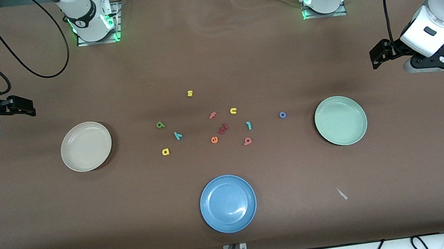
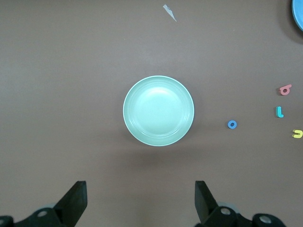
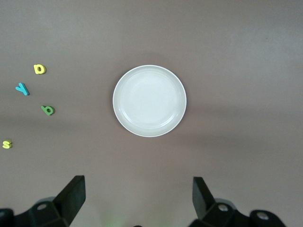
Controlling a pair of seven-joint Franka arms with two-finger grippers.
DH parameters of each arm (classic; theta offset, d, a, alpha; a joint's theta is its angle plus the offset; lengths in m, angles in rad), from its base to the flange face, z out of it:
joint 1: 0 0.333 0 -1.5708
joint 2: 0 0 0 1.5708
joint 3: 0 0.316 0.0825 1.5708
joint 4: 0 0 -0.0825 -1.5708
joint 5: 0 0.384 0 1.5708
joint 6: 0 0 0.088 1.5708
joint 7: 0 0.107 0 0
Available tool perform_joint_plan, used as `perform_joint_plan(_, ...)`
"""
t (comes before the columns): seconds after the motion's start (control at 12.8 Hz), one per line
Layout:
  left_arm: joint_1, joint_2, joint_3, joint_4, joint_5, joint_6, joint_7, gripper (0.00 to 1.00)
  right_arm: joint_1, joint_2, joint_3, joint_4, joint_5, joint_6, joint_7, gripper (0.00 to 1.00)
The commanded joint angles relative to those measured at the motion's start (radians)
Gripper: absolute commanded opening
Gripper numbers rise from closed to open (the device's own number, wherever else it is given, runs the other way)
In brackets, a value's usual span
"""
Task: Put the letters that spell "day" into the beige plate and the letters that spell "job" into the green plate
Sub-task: 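Move the left gripper over the green plate while the right gripper moves out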
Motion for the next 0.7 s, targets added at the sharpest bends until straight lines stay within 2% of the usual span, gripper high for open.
perform_joint_plan(0.0, 0.008, 0.004, -0.006, 0.002, -0.018, -0.006, 0.010, 1.00, -0.005, 0.004, 0.002, 0.006, 0.017, -0.002, 0.003, 1.00)
perform_joint_plan(0.39, -0.008, 0.069, -0.008, 0.014, -0.024, -0.006, 0.024, 1.00, -0.004, 0.002, 0.002, 0.006, 0.022, -0.005, 0.005, 1.00)
perform_joint_plan(0.62, -0.027, 0.129, -0.025, 0.031, -0.091, -0.004, 0.024, 1.00, -0.004, 0.002, 0.002, 0.006, 0.022, -0.007, 0.005, 1.00)
